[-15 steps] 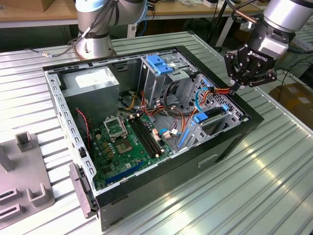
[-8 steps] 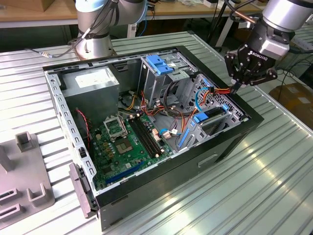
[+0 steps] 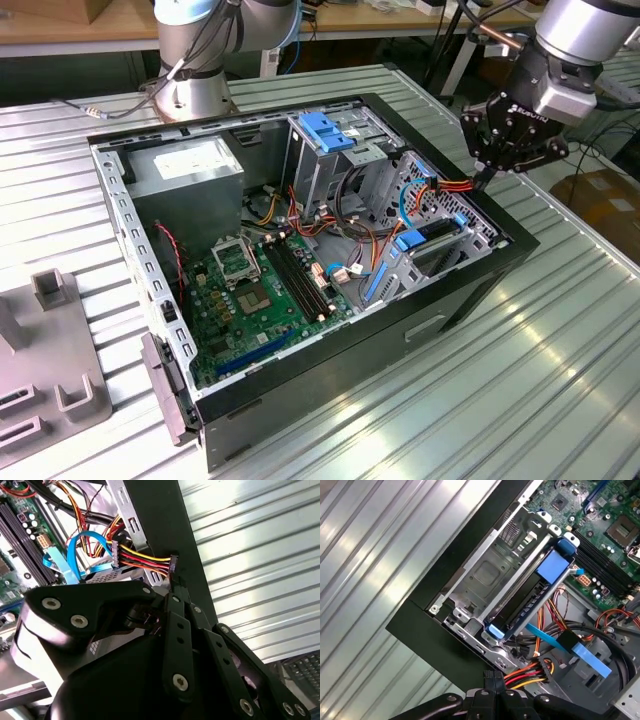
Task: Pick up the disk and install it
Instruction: 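Insert the first disk wire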
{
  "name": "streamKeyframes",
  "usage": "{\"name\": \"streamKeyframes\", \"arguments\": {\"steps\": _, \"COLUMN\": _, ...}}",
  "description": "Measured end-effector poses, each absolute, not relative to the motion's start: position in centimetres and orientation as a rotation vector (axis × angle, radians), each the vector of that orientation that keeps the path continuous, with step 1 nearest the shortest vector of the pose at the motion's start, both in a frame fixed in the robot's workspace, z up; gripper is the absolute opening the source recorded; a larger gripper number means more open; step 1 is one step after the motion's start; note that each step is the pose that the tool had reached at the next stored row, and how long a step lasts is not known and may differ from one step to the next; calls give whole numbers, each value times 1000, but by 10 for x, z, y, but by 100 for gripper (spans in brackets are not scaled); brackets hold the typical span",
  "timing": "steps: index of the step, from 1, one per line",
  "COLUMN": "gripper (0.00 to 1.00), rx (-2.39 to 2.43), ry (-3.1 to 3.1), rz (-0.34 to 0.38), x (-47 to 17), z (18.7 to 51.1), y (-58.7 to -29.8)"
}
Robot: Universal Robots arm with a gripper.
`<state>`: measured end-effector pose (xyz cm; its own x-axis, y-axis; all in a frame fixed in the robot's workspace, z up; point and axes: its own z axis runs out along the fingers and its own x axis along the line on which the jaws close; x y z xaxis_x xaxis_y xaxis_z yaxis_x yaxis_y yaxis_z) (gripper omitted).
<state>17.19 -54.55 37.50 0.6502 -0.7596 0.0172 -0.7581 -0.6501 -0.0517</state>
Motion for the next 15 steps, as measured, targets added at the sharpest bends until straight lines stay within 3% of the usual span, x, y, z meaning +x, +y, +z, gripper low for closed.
{"name": "streamKeyframes", "arguments": {"steps": 11, "gripper": 10, "rx": -2875, "ry": 1157, "rz": -55, "x": 175, "z": 375, "y": -544}}
{"name": "streamKeyframes", "arguments": {"steps": 12, "gripper": 11, "rx": -2892, "ry": 1114, "rz": -54, "x": 175, "z": 375, "y": -544}}
{"name": "streamKeyframes", "arguments": {"steps": 14, "gripper": 24, "rx": -2920, "ry": 1033, "rz": -52, "x": 175, "z": 375, "y": -543}}
{"name": "streamKeyframes", "arguments": {"steps": 15, "gripper": 24, "rx": -2928, "ry": 1011, "rz": -51, "x": 176, "z": 375, "y": -543}}
